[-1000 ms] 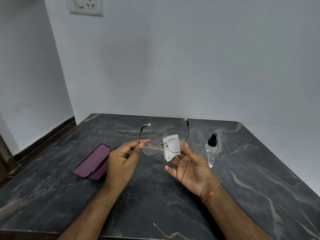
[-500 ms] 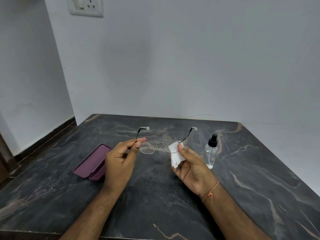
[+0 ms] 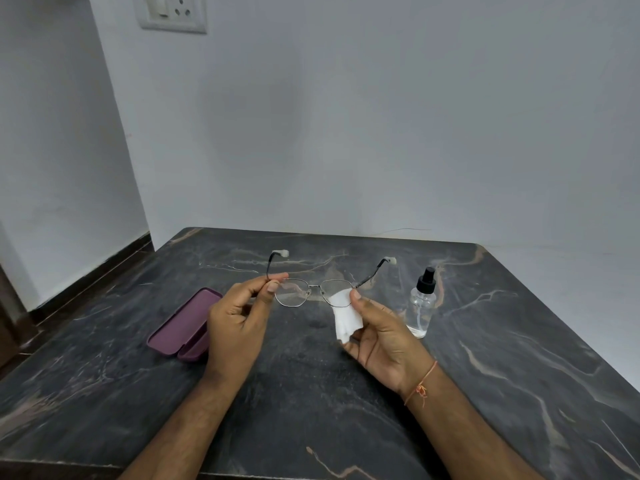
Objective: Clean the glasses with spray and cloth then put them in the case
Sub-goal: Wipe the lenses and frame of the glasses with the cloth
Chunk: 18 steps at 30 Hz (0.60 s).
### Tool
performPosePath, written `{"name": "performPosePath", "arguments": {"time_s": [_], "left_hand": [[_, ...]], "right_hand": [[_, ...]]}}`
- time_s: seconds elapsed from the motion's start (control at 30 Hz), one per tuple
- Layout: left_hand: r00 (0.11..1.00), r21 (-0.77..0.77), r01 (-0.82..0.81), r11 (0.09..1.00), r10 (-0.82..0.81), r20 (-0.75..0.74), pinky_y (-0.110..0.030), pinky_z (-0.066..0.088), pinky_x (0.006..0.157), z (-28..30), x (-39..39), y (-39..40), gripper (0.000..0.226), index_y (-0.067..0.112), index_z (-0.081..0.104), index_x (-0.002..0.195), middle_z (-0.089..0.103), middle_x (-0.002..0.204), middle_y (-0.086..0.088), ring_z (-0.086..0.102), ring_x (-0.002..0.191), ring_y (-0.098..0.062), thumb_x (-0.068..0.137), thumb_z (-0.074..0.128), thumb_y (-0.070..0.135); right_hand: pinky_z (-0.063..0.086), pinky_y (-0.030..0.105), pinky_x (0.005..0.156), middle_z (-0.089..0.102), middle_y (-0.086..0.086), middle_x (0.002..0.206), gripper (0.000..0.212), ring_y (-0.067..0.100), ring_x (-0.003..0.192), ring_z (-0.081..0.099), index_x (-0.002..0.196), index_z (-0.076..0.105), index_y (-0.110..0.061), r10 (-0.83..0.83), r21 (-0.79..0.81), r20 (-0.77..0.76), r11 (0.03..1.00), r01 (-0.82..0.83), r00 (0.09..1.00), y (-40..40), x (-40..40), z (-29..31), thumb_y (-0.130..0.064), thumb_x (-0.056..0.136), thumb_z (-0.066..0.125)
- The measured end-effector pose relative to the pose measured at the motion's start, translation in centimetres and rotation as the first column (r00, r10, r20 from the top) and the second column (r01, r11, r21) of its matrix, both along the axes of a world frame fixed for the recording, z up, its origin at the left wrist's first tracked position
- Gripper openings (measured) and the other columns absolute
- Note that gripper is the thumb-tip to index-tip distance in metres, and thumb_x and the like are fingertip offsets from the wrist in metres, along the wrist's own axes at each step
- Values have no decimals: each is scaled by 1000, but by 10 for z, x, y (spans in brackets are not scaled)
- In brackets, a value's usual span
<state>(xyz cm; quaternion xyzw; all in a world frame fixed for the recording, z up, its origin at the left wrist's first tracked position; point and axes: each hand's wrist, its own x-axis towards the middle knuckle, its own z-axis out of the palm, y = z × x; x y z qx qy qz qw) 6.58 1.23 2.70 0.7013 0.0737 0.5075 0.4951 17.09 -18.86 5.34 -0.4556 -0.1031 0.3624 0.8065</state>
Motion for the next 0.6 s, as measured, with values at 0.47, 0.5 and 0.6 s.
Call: {"name": "performPosePath", "arguments": {"time_s": [0.47, 0.5, 0.6], "left_hand": [[999, 75, -43, 996, 43, 9, -40, 63, 72, 1, -1, 0, 23, 21, 84, 119, 83, 110, 6, 77, 92, -14, 104, 68, 29], [999, 75, -46, 996, 45, 9, -42, 63, 72, 1, -1, 0, 24, 19, 84, 119, 83, 111, 6, 78, 94, -14, 104, 68, 29], [999, 108, -35, 994, 33, 22, -35, 66, 84, 3, -2, -1, 22, 20, 83, 119, 83, 114, 8, 79, 106, -12, 104, 68, 27]], "right_hand": [[64, 35, 61, 78, 15, 107, 45, 23, 83, 76, 125, 72, -5, 80, 32, -24, 996, -79, 997, -2, -1, 2, -34, 90, 76], [62, 33, 58, 76, 14, 102, 44, 21, 79, 74, 123, 72, -5, 57, 22, -33, 998, -56, 998, -1, 0, 1, -33, 89, 77], [60, 30, 57, 73, 11, 93, 41, 18, 76, 70, 117, 72, -5, -7, 10, -23, 1000, 7, 1000, 0, 2, 0, -31, 86, 80]]}}
